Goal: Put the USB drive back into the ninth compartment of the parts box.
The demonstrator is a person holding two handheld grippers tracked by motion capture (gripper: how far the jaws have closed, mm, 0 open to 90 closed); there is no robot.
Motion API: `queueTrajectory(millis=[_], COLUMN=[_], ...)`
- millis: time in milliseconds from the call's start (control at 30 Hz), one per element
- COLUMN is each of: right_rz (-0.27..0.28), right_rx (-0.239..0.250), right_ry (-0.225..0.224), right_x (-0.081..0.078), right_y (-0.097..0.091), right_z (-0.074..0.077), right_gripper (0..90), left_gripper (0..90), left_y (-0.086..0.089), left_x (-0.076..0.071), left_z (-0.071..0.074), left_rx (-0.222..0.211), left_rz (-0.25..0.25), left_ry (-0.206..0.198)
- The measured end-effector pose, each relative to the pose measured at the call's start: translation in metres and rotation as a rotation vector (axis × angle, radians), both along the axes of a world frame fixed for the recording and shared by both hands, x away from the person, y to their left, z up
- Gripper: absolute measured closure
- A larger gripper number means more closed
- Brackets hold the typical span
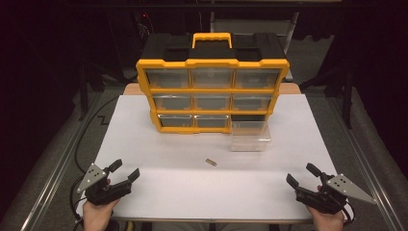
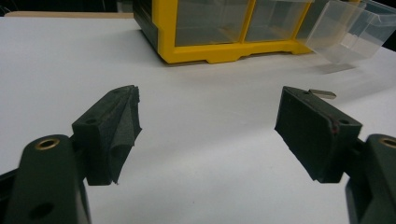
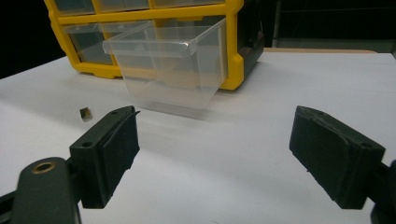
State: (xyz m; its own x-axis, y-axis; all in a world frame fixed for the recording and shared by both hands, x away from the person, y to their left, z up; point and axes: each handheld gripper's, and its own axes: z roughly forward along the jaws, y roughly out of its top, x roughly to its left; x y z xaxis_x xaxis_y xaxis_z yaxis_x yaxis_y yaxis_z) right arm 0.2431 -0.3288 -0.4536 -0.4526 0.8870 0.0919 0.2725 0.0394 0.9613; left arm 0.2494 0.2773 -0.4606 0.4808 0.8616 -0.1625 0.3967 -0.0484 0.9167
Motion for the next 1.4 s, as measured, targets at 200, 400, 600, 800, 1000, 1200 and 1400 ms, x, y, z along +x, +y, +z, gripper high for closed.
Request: queueTrajectory(millis=[200,400,600,800,1000,1200,1400], right_rz=[0.007,0.002,0.0,0.0,0.009,0.024,0.028], right_rx=[0.002,0.01,0.003,0.003,0.004,-0.007,0.009], right_ry=[0.006,0.005,-0.007,-0.01,-0.003,-0.008,-0.008], right_x=[0.0009,-0.0001,-0.001,-0.0011,0.0007,0.001,0.0024], right_y=[0.001,0.0001,0.001,0.0019,0.0033,0.0066,0.0072], right_z=[-0.0004,-0.0003,0.0003,0.0006,0.0007,0.0018,0.0022], right_gripper=[16.3,16.3,16.7,16.8,16.8,16.8,16.8], left_gripper=[23.0,23.0,23.2,23.2,23.5,23.5,23.7], left_y=[0.0007,-0.0008,-0.0005,-0.0003,-0.0015,-0.0024,-0.0022], left_x=[0.0,0.001,0.0009,0.0014,0.0017,0.0023,0.0023], left_z=[-0.0003,-0.0008,-0.0011,-0.0017,-0.0014,-0.0019,-0.002], left_rx=[-0.005,0.003,0.006,0.001,0.008,0.013,0.01], left_rz=[0.002,-0.006,-0.003,-0.005,-0.013,-0.014,-0.012], left_ry=[0.001,0.004,0.0,0.003,-0.004,0.001,0.002])
